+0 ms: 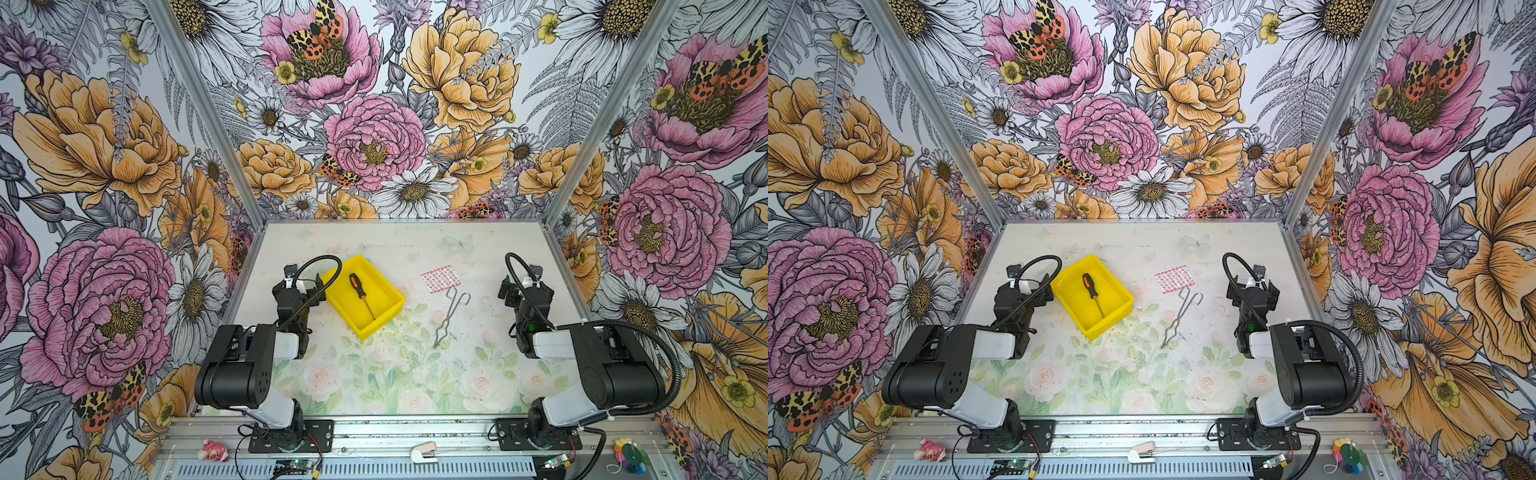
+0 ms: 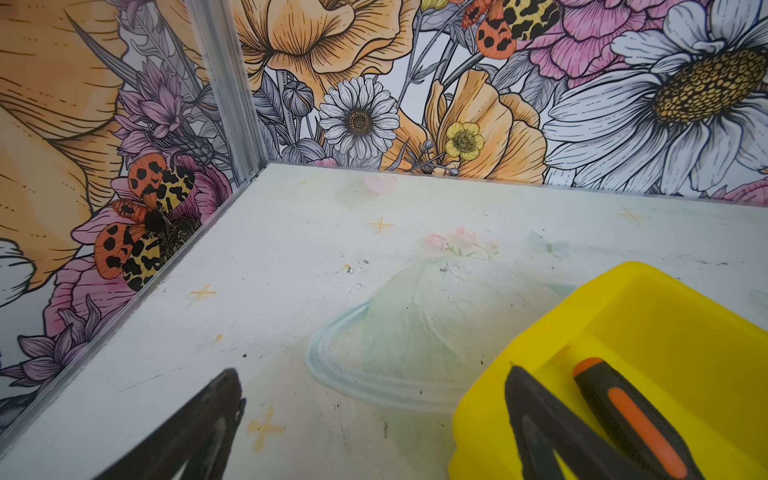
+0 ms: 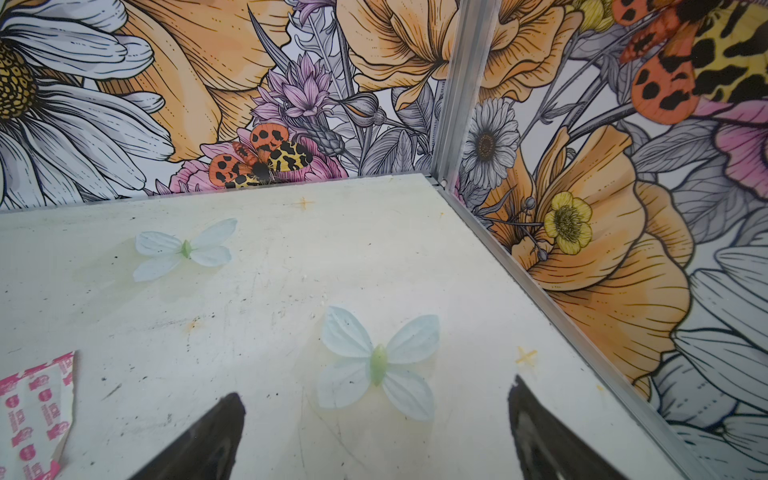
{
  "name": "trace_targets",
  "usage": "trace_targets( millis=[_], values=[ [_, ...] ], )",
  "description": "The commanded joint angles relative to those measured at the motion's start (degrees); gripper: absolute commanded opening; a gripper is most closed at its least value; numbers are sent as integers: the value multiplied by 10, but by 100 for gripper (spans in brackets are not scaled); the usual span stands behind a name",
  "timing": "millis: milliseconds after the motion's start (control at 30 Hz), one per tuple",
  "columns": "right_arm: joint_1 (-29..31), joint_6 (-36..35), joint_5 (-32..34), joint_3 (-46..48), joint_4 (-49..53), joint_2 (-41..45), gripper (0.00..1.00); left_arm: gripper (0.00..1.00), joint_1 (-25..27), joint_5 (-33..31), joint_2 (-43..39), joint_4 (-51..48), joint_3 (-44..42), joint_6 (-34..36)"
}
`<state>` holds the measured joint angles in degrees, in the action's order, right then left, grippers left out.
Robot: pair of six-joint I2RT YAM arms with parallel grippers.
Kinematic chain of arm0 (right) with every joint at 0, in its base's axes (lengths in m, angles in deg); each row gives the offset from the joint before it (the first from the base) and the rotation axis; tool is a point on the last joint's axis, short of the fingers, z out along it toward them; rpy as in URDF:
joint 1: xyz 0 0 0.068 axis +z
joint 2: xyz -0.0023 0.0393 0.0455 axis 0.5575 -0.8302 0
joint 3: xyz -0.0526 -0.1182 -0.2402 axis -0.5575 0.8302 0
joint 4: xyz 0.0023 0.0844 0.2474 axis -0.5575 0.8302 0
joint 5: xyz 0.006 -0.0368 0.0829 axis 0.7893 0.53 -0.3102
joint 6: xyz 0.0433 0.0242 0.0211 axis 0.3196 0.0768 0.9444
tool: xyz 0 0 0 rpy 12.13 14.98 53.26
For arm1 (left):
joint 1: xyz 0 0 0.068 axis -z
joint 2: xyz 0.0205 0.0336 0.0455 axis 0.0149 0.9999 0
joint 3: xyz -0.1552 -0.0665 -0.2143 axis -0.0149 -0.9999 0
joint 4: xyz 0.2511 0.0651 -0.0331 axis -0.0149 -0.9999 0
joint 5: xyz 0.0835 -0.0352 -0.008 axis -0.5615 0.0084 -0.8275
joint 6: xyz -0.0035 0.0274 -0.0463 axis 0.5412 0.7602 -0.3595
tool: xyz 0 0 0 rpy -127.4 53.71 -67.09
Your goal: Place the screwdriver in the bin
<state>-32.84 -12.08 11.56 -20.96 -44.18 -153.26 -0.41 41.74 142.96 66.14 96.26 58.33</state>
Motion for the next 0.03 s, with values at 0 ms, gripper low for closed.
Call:
trace_targets(
  millis=[0],
  values=[
    [-2,-1,-6,-6,-10,-1,100,99,-4,15,1,2,10,1]
  ],
)
